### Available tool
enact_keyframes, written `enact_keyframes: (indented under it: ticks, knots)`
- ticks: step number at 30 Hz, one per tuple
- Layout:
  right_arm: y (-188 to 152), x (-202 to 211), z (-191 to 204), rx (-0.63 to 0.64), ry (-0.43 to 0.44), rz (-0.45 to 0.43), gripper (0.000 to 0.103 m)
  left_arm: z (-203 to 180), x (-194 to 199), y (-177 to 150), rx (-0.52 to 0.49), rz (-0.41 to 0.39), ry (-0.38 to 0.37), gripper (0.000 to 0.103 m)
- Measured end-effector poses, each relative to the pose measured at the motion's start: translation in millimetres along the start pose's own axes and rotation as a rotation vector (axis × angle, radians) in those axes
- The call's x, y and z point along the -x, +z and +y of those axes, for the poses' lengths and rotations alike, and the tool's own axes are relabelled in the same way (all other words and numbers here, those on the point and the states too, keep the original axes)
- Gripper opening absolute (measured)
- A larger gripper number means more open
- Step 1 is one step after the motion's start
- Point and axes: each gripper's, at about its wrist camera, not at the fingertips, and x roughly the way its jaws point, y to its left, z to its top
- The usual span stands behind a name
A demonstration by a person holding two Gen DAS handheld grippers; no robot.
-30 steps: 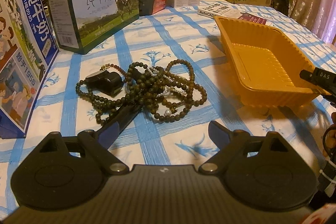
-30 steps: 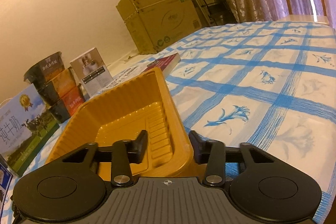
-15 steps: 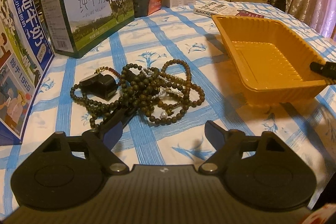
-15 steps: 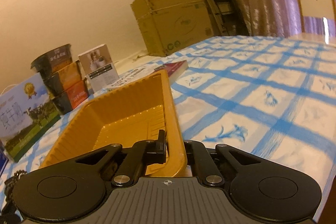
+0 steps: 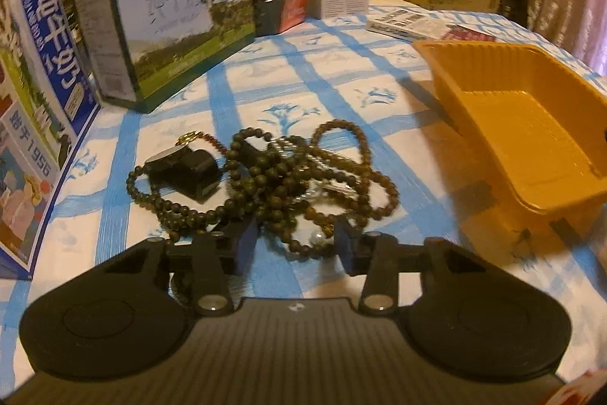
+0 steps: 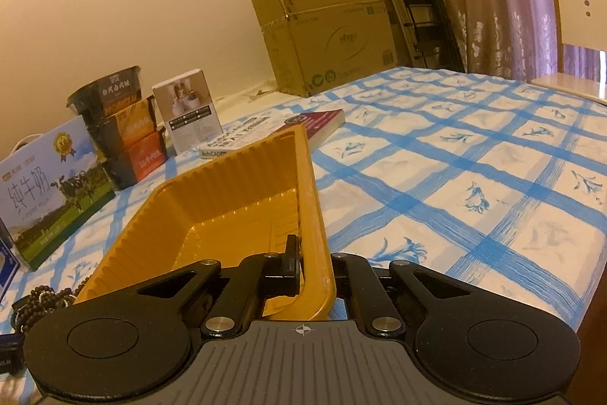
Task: Organize jewelry
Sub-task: 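Grasp a dark bead strand with the left tool while the right tool holds the tray, then carry the bead strand over the tray and open the left tool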
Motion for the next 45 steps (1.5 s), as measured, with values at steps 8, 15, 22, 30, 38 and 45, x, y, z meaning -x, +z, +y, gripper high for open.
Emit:
enact_keyframes:
  ticks: [8,15,22,30,38,45]
  knots:
    - [-0.5,1.6,0.7,0.003,0.005,0.002,0.005,14.5,-8.1,0.8,0.085,0.022,-0.026,0.008]
    - [4.5,7.5,2.0,0.017,0.046,0.0,0.005,15.5,13.1,2.3,0.089,-0.031,-0.042,0.006]
    - [3.7,18.5,13.3,0.087,0.083,-0.008,0.005,18.8,39.3,7.0,0.081,-0.056,-0.057,0.006]
    - [7.0,27.6,11.1,0.138,0.067,-0.022,0.005,6.4,69.9,23.3,0.045,-0.125,-0.109,0.006]
    - [5.7,33.1,8.0,0.155,0.052,-0.027,0.005,-32.5,89.5,47.6,0.022,-0.191,-0.285,0.006]
    - [7.1,34.7,6.9,0.167,0.053,-0.029,0.005,-75.5,72.8,52.8,0.018,-0.141,-0.415,0.006]
